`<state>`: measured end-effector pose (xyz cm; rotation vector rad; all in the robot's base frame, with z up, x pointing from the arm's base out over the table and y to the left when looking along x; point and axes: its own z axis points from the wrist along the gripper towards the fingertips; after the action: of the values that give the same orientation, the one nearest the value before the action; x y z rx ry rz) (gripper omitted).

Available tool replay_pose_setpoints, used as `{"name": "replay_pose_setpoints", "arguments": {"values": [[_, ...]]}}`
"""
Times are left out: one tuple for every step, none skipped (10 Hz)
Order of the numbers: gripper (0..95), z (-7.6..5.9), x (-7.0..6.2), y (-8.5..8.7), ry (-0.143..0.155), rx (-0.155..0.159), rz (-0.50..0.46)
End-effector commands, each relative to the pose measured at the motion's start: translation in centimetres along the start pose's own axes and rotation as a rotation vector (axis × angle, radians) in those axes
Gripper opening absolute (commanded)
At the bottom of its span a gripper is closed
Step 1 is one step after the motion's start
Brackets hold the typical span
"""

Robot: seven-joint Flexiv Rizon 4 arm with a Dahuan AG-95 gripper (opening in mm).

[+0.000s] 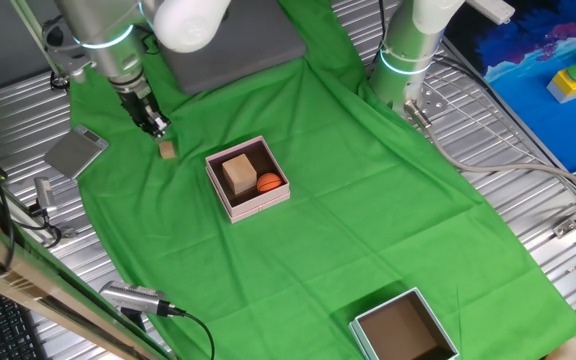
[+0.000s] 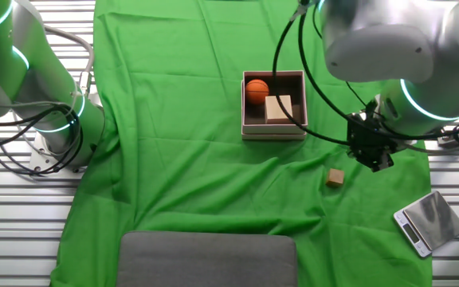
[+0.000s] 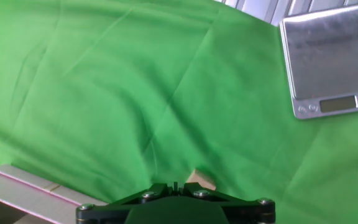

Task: Take everything out of the gift box

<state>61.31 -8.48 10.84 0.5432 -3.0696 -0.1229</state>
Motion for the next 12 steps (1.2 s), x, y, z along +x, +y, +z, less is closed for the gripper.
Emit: {"name": "replay_pose_setpoints", "arguments": {"values": [[0.0, -0.1, 0.1, 0.1, -0.003, 0.002, -0.001], [0.0, -0.1, 0.1, 0.1, -0.003, 0.002, 0.000], [0.0, 0.0, 0.2, 0.1, -0.002, 0.002, 0.003], [0.0, 0.1, 0.4, 0.2, -0.009, -0.004, 0.015], [0.0, 0.3, 0.6, 0.4, -0.015, -0.010, 0.018], [0.0, 0.6, 1.1, 0.9, -0.022, -0.020, 0.027], [0.0, 0.7, 1.6, 1.3, -0.023, -0.020, 0.035], [0.0, 0.6, 2.1, 1.8, -0.025, -0.019, 0.037], [0.0, 0.5, 2.5, 2.4, -0.024, -0.018, 0.044], [0.0, 0.4, 2.8, 3.1, -0.024, -0.014, 0.058], [0.0, 0.4, 3.2, 4.2, -0.022, -0.011, 0.079], [0.0, 0.4, 3.4, 5.0, -0.023, -0.012, 0.091]]}}
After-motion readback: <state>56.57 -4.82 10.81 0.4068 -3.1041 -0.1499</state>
